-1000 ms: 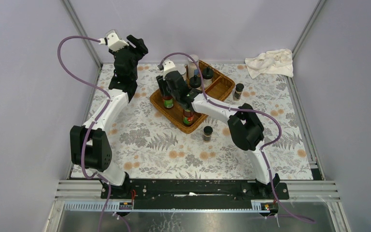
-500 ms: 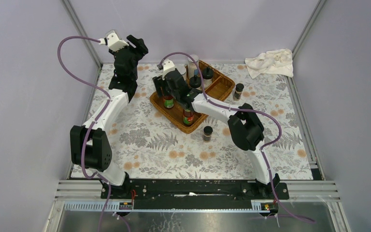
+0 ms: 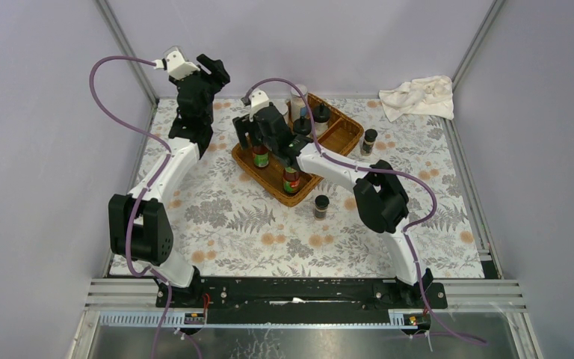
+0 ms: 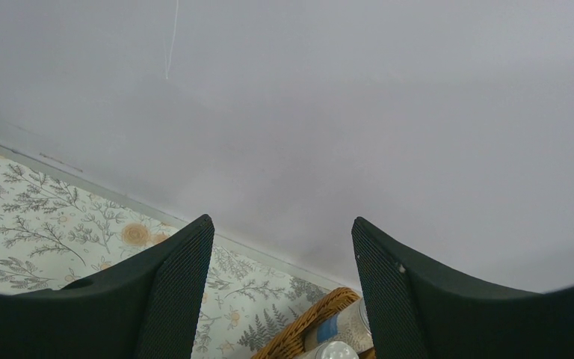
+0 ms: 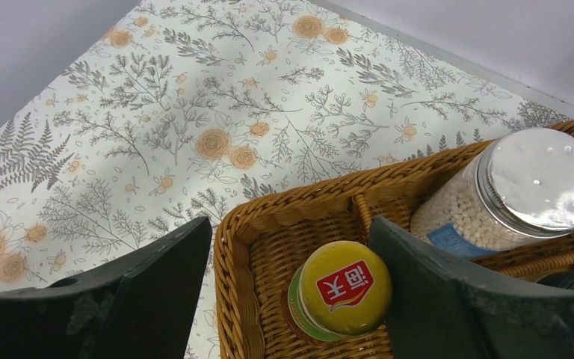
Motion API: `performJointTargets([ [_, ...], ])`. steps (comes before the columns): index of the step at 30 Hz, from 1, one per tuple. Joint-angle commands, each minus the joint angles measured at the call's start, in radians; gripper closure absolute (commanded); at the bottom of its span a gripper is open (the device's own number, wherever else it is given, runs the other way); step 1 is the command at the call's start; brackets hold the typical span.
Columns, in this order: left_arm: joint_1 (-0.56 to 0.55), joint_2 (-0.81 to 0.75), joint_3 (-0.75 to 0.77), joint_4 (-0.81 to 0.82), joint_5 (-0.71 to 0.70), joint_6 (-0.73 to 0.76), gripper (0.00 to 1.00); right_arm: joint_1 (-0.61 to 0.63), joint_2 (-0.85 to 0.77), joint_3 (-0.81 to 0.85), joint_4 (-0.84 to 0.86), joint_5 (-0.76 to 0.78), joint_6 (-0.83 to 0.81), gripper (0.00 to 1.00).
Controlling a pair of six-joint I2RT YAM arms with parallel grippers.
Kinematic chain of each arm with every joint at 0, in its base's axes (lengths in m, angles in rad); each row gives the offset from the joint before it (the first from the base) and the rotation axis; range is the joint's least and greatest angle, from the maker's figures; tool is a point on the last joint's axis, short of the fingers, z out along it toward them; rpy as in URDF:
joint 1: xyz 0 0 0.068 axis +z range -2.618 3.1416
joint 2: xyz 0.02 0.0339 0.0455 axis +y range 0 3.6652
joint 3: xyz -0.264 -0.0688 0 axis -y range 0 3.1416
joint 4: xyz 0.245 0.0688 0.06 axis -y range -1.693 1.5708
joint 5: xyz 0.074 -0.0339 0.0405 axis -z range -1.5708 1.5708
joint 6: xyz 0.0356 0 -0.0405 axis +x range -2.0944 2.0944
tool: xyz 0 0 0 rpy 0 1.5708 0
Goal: Organize the condiment bottles
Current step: Place the bottle in the storage box.
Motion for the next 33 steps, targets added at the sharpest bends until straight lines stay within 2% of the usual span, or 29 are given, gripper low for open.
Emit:
performJointTargets([
  [1, -0.013, -0.024, 0.006, 0.026, -0.014, 0.014, 0.27, -0.003, -0.081, 0.055, 0.018, -0.029, -0.018, 0.15],
  [19, -0.100, -0.083, 0.062, -0.013, -0.089, 0.077, 0.26, -0.002, -0.207, 0.021, 0.017, -0.024, -0.050, 0.14],
  [25, -0.180, -0.115, 0.073, -0.004, -0.128, 0.136, 0.26, -0.001, -0.300, -0.071, 0.046, 0.007, -0.063, 0.14],
  [33, -0.358, -0.136, 0.140, -0.024, -0.196, 0.271, 0.25, -0.002, -0.454, -0.222, 0.085, 0.099, -0.072, 0.14],
])
